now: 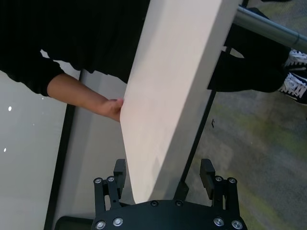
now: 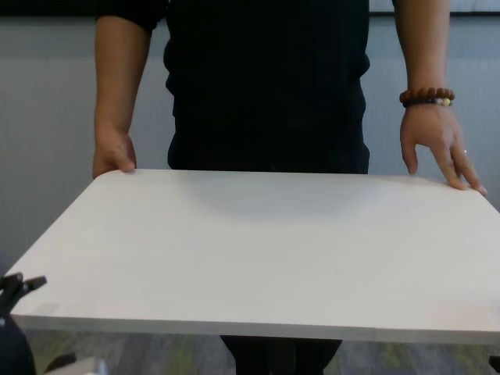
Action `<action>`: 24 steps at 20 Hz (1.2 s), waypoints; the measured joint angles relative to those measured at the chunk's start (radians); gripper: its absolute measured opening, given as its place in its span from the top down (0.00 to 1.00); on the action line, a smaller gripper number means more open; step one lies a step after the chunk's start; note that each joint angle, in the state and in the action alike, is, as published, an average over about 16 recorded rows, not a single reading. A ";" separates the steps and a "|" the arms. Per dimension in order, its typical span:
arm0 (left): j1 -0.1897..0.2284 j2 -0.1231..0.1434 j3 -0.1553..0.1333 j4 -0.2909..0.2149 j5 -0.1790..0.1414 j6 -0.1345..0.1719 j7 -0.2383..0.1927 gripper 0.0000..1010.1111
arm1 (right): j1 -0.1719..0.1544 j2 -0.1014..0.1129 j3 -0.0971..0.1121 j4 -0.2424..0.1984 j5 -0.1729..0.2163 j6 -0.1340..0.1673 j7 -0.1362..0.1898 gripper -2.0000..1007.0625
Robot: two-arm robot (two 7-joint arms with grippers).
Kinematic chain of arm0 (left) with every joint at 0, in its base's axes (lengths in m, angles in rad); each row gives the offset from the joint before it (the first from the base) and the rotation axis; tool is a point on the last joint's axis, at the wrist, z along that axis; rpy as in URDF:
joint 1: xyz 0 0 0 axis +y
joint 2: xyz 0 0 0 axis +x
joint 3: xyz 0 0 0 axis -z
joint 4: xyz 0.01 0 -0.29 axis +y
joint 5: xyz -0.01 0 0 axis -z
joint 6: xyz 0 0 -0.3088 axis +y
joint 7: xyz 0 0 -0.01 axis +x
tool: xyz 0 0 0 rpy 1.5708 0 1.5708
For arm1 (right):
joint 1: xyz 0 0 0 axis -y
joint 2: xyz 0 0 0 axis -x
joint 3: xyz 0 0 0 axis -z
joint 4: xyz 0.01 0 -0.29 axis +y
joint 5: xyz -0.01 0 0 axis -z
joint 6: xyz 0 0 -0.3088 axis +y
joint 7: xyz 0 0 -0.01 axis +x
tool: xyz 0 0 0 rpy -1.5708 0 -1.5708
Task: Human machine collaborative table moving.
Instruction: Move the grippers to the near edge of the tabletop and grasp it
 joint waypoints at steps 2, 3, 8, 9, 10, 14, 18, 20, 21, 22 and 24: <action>0.000 -0.002 0.002 0.006 0.011 0.010 -0.012 0.01 | 0.000 0.000 0.000 0.000 0.000 0.000 0.000 0.00; 0.000 -0.004 0.003 0.010 0.016 0.014 -0.017 0.01 | 0.000 0.000 0.000 0.000 0.000 0.000 0.000 0.00; -0.005 -0.014 0.008 0.030 0.046 0.029 -0.032 0.01 | 0.000 0.000 0.000 0.000 0.000 0.000 0.000 0.00; -0.007 -0.017 0.009 0.034 0.053 0.031 -0.034 0.01 | 0.000 0.000 0.000 0.000 0.000 0.000 0.000 0.00; -0.009 -0.020 0.010 0.039 0.060 0.032 -0.037 0.01 | 0.000 0.000 0.000 0.000 0.000 0.000 0.000 0.00; -0.021 -0.032 0.014 0.055 0.082 0.037 -0.049 0.01 | 0.000 0.000 0.000 0.000 0.000 0.000 0.000 0.00; -0.036 -0.046 0.017 0.070 0.099 0.039 -0.064 0.01 | 0.000 0.000 0.000 0.000 0.000 0.000 0.000 0.00; -0.044 -0.053 0.017 0.077 0.106 0.038 -0.072 0.01 | 0.000 0.000 0.000 0.000 0.000 0.000 0.000 0.00; -0.049 -0.056 0.017 0.081 0.109 0.038 -0.076 0.01 | 0.000 0.000 0.000 0.000 0.000 0.000 0.000 0.00; -0.052 -0.059 0.017 0.084 0.112 0.037 -0.079 0.01 | 0.000 0.000 0.000 0.000 0.000 0.000 0.000 0.00; -0.060 -0.066 0.017 0.089 0.117 0.036 -0.086 0.01 | 0.000 0.000 0.000 0.000 0.000 0.000 0.000 0.00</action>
